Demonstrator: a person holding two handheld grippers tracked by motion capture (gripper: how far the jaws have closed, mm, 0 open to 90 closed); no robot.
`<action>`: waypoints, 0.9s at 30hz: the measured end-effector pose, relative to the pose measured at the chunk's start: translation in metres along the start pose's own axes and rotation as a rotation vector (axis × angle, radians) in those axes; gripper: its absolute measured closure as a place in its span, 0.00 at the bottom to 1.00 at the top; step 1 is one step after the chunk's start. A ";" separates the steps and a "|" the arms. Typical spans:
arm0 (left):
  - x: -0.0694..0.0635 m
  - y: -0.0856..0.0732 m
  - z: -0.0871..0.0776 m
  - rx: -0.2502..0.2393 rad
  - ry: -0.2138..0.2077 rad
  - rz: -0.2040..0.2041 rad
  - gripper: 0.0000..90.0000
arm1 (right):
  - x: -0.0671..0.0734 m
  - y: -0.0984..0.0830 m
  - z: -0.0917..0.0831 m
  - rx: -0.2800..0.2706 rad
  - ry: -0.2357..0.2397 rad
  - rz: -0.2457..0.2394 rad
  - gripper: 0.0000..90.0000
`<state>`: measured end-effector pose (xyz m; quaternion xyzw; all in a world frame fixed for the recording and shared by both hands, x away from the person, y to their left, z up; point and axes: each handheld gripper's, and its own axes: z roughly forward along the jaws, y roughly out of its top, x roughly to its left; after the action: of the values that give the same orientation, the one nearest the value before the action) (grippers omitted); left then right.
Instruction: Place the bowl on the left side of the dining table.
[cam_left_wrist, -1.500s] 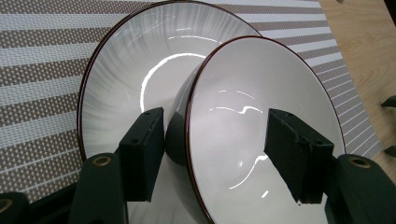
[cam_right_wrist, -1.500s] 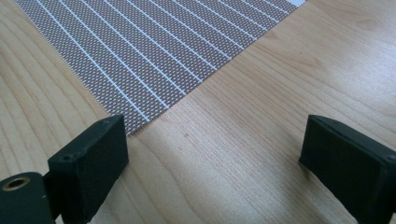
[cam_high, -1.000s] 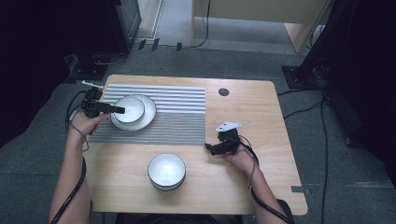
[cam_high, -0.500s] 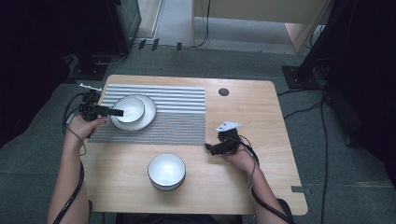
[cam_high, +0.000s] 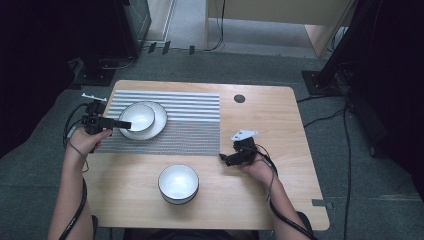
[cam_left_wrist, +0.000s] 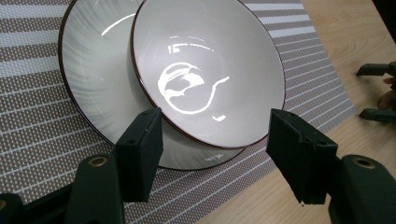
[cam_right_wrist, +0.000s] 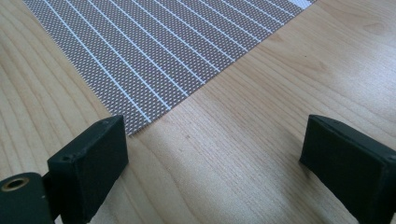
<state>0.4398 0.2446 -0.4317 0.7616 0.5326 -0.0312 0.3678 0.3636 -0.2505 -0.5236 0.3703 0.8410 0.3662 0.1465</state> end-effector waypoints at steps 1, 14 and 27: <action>-0.001 -0.001 0.000 0.003 -0.001 -0.001 0.40 | 0.000 0.000 0.000 0.000 0.000 0.000 0.07; -0.018 -0.009 0.000 0.006 -0.025 0.027 0.39 | 0.000 0.000 0.000 0.000 0.002 -0.002 0.07; -0.036 -0.012 0.007 0.020 -0.040 0.077 0.39 | 0.000 0.000 0.000 0.000 0.002 -0.001 0.07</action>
<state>0.4171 0.2142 -0.4272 0.7846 0.4951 -0.0375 0.3714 0.3638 -0.2505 -0.5236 0.3695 0.8414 0.3663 0.1460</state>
